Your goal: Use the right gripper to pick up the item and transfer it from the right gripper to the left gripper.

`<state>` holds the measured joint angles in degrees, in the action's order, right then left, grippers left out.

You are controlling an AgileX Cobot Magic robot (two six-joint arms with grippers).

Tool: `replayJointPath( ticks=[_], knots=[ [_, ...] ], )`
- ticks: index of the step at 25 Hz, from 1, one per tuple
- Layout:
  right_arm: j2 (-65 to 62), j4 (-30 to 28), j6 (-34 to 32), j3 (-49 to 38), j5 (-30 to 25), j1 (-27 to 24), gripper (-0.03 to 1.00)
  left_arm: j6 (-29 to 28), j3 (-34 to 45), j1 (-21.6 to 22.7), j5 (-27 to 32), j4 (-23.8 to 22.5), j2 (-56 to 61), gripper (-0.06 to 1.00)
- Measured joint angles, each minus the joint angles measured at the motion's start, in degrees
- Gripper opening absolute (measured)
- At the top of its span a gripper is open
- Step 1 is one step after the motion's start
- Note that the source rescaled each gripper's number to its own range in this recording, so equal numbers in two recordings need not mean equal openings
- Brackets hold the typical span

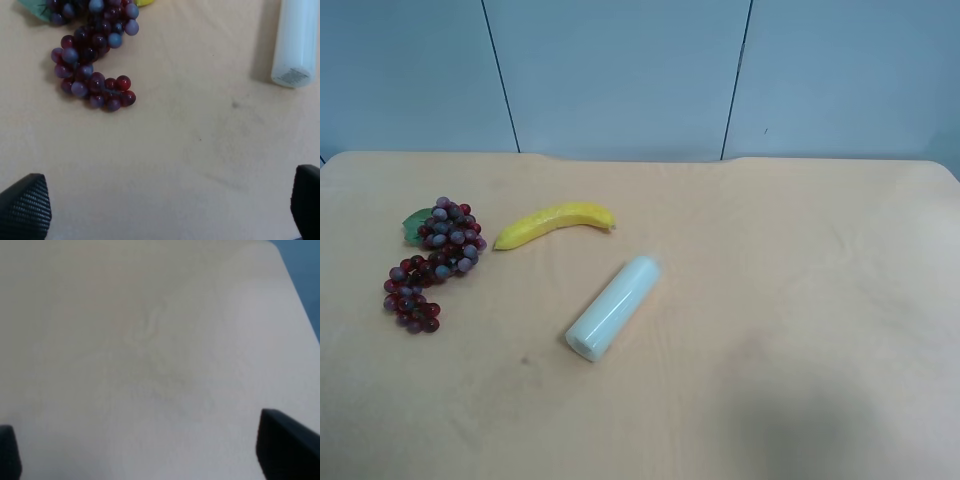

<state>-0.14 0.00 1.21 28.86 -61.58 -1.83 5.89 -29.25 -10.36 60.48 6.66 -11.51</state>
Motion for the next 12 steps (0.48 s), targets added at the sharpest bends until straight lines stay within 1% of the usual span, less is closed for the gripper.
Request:
replayJointPath(
  ticks=[3,8,10,12],
  knots=[
    [0.0,0.0,0.0,0.0,0.0,0.0,0.86,0.0,0.0,0.0,0.0,0.0,1.02,0.99],
    [0.0,0.0,0.0,0.0,0.0,0.0,0.86,0.0,0.0,0.63,-0.06,0.0,6.39,0.99],
    [0.0,0.0,0.0,0.0,0.0,0.0,0.86,0.0,0.0,2.2,-0.06,0.0,9.2,0.99],
    [0.0,0.0,0.0,0.0,0.0,0.0,0.86,0.0,0.0,5.06,-0.06,0.0,11.22,0.99]
  ],
)
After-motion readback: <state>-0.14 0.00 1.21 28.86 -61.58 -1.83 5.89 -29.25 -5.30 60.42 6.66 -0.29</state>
